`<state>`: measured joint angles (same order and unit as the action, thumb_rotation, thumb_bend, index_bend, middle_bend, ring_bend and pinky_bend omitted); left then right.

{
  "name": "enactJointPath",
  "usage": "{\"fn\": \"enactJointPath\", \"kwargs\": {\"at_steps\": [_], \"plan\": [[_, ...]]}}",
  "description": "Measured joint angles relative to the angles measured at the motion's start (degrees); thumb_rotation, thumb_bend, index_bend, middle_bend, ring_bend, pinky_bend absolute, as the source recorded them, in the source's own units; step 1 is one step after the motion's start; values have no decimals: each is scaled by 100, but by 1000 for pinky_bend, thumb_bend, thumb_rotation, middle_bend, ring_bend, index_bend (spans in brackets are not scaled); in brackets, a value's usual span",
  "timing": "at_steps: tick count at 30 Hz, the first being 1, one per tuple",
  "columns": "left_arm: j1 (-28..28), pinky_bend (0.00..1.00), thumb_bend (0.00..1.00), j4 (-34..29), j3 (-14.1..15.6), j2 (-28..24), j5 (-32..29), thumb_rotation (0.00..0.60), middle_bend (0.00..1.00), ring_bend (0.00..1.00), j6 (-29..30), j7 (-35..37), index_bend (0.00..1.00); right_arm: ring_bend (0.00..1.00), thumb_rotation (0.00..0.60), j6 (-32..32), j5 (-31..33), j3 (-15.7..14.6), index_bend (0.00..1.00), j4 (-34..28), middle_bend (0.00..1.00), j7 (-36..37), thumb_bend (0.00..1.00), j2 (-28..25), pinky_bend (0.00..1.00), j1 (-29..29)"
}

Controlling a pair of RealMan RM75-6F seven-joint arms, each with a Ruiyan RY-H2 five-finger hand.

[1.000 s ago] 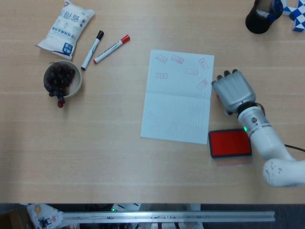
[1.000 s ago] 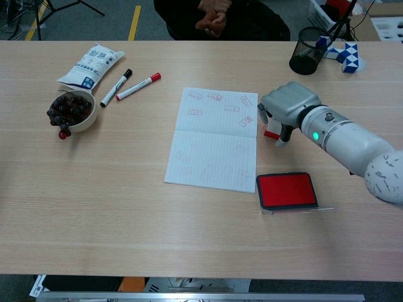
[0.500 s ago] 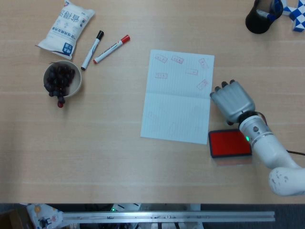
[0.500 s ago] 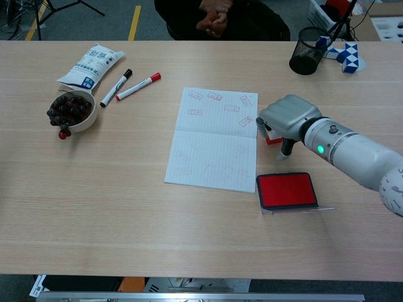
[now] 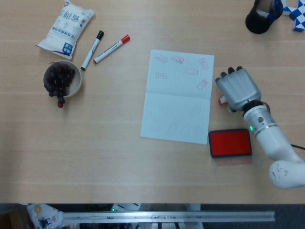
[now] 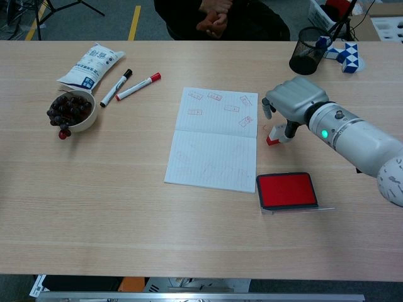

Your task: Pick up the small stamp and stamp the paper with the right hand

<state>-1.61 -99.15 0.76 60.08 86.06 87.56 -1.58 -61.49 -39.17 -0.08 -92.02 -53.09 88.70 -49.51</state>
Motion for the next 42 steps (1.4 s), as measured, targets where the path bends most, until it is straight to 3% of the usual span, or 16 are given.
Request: {"fn": "enactJointPath", "kwargs": {"at_steps": [11, 42], "plan": [[-8, 98, 175, 25, 9, 6, -1, 600, 107, 177, -3, 22, 104, 264, 600, 68, 97, 20, 429, 315, 375, -42, 178, 157, 344, 26], [-15, 98, 175, 39, 9, 7, -75, 600, 107, 177, -55, 12, 104, 265, 600, 208, 252, 29, 519, 552, 401, -163, 248, 310, 344, 42]]}}
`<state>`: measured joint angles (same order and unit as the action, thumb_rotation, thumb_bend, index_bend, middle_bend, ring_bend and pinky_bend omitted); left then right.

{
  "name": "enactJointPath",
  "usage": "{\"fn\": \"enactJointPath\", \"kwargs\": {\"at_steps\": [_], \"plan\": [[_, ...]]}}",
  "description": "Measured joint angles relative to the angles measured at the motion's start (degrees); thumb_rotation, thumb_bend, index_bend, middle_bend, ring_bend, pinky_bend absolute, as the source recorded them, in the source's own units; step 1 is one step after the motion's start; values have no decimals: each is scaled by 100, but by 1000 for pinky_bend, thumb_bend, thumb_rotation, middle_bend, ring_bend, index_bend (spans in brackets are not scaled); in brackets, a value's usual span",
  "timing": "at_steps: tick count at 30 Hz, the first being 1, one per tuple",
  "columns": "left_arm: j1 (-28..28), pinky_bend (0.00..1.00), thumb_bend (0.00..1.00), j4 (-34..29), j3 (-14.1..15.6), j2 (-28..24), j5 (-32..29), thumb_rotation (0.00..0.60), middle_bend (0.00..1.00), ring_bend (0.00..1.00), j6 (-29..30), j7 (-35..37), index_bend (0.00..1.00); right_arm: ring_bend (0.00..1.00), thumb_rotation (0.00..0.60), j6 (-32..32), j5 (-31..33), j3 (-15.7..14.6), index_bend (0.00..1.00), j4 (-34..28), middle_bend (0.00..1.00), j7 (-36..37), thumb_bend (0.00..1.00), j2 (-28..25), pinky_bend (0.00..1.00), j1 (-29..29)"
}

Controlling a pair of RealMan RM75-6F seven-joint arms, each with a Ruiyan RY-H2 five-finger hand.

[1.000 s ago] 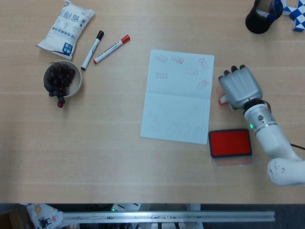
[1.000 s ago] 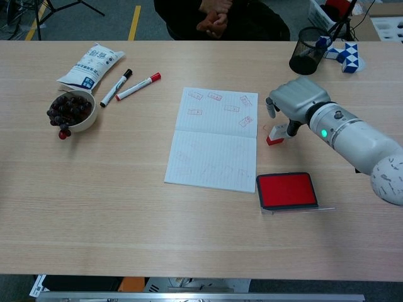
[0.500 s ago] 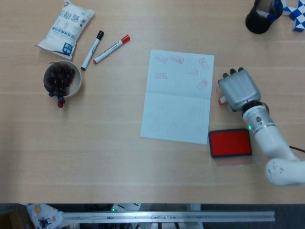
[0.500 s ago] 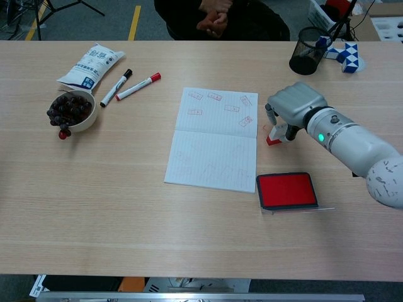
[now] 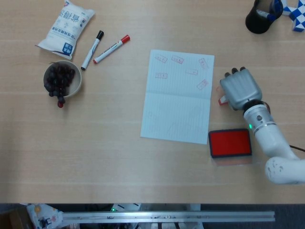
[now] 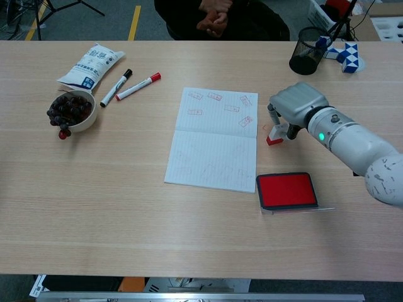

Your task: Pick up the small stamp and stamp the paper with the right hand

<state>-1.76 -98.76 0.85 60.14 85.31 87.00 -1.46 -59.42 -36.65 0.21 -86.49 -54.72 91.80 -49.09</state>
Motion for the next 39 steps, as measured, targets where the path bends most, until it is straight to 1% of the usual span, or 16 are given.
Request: {"fn": "enactJointPath", "kwargs": {"at_steps": [6, 16, 23, 27, 30, 35, 39], "plan": [[-1, 99, 175, 11, -4, 4, -8, 600, 107, 177, -2, 16, 104, 265, 600, 26, 44, 4, 540, 36, 413, -20, 250, 30, 344, -7], [-7, 98, 174, 43, -7, 11, -31, 600, 107, 177, -10, 47, 104, 299, 600, 31, 118, 30, 601, 60, 448, -50, 339, 58, 344, -19], [-13, 98, 175, 45, -15, -2, -35, 600, 107, 177, 5, 63, 104, 306, 600, -2, 103, 182, 625, -367, 465, 57, 348, -172, 344, -51], [-21, 98, 175, 35, -7, -2, 11, 600, 107, 177, 35, 68, 104, 316, 600, -44, 101, 341, 646, -747, 475, 54, 348, -356, 344, -163], [-40, 98, 175, 28, 8, -10, 35, 600, 107, 177, 63, 77, 104, 323, 600, -84, 135, 459, 657, -880, 480, -20, 356, -414, 344, -309], [-78, 98, 175, 18, 16, -33, 53, 600, 107, 177, 127, 108, 104, 346, 600, -98, 222, 526, 676, -934, 496, -122, 385, -324, 344, -485], [-105, 98, 175, 5, 31, -54, 77, 600, 107, 177, 161, 115, 104, 354, 600, -110, 273, 566, 684, -807, 502, -168, 396, -178, 344, -590]]}}
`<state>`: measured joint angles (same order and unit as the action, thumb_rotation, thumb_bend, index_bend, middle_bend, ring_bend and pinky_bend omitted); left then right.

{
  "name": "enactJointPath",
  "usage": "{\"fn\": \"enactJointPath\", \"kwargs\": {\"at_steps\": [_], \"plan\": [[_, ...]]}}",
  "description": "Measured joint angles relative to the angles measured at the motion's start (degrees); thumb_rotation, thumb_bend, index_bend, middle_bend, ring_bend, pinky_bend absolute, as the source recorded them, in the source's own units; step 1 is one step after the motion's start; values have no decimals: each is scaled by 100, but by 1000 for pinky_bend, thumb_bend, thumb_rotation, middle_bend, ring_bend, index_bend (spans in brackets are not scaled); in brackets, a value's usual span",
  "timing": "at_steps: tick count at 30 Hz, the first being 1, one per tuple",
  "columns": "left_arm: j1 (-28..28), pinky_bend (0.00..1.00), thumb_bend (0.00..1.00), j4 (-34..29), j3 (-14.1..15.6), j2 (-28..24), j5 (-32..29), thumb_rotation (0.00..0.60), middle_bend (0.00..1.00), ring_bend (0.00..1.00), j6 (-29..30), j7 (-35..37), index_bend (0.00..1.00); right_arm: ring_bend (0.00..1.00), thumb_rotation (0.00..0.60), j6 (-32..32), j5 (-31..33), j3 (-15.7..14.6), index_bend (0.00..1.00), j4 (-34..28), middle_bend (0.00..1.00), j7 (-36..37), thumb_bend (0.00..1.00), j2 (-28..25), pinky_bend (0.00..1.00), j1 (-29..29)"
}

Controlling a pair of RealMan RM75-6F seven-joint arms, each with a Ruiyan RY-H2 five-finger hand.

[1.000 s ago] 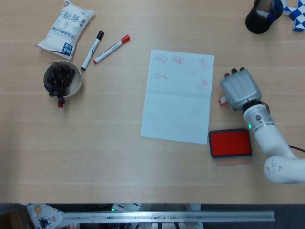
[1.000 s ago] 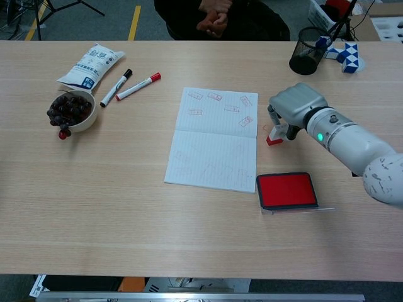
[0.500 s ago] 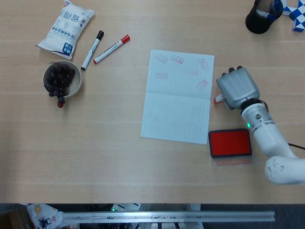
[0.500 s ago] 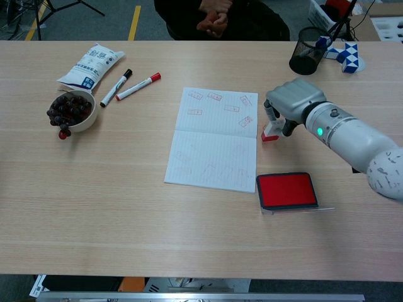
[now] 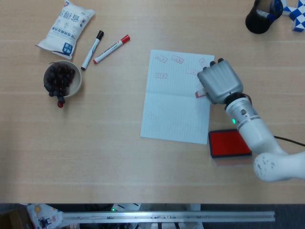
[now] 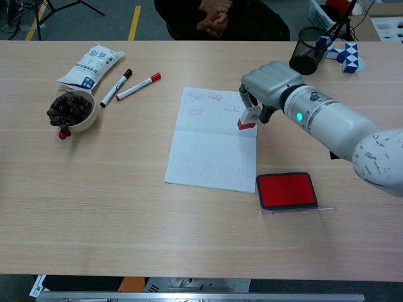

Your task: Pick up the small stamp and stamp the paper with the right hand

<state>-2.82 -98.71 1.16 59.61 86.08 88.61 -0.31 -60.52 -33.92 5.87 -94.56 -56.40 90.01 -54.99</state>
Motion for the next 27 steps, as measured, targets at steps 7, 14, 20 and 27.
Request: {"fn": "enactJointPath", "kwargs": {"at_steps": [7, 14, 20, 27], "plan": [[-33, 99, 174, -25, 9, -25, 30, 600, 107, 177, 54, 14, 104, 361, 600, -15, 180, 109, 695, 407, 510, -87, 414, 313, 344, -195], [-60, 99, 175, -18, 7, -51, -11, 600, 107, 177, 59, 37, 104, 371, 600, 106, 261, 204, 704, 855, 517, -51, 432, 627, 344, -361], [-56, 98, 175, -21, 10, -66, -14, 600, 107, 177, 31, 36, 104, 374, 600, 208, 300, 256, 705, 1173, 518, -39, 432, 854, 344, -492], [-53, 98, 175, -31, 10, -89, -26, 600, 107, 177, 8, 27, 104, 379, 600, 369, 449, 303, 714, 1613, 524, -85, 431, 1145, 344, -643]]}}
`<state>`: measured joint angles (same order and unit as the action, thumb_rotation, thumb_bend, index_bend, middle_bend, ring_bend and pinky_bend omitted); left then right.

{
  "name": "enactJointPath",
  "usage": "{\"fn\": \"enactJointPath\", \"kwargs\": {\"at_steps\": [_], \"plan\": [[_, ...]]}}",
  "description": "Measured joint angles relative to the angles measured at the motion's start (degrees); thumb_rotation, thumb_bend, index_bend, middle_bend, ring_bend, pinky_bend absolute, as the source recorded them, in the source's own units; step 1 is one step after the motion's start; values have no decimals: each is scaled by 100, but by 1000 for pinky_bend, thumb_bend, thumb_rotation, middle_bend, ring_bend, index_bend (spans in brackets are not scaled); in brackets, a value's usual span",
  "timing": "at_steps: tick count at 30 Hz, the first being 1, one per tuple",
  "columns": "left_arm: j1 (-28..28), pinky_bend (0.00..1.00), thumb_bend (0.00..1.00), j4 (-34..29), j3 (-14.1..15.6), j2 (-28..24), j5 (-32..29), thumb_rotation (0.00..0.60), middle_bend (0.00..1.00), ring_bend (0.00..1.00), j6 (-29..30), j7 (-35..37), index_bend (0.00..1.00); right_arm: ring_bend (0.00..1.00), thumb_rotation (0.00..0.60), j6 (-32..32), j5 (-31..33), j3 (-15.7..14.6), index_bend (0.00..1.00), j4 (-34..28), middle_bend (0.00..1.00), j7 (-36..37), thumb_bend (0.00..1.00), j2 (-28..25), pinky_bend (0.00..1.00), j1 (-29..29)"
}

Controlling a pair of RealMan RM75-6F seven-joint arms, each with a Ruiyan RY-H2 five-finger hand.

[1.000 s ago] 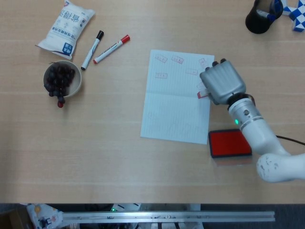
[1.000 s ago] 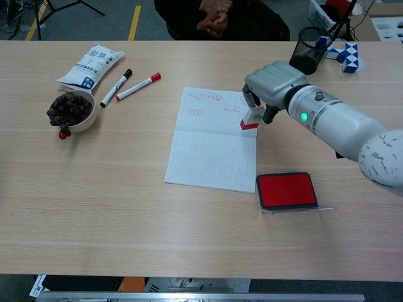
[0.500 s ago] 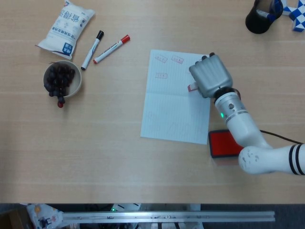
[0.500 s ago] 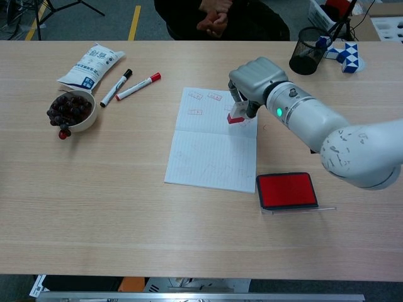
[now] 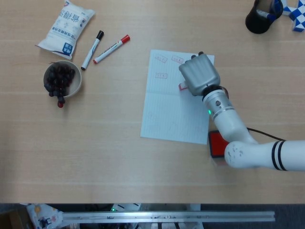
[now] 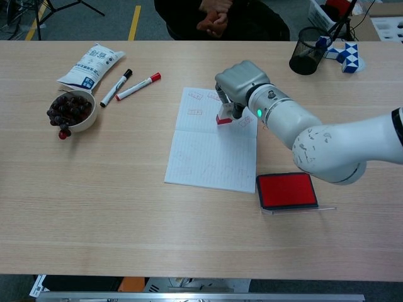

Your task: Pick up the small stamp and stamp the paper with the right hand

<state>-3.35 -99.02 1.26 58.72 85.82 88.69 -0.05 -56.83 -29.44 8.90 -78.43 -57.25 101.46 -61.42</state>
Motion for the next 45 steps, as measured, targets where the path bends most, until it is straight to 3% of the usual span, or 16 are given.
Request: {"fn": "enactJointPath", "kwargs": {"at_steps": [18, 45], "plan": [[-19, 98, 175, 42, 1, -6, -67, 600, 107, 177, -43, 3, 104, 383, 600, 331, 421, 74, 734, 1000, 531, -246, 431, 656, 344, -303], [-70, 98, 175, 140, -13, 0, -134, 600, 107, 177, -32, 118, 104, 388, 600, 501, 468, 175, 743, 1437, 539, -305, 432, 978, 344, -380]]}}
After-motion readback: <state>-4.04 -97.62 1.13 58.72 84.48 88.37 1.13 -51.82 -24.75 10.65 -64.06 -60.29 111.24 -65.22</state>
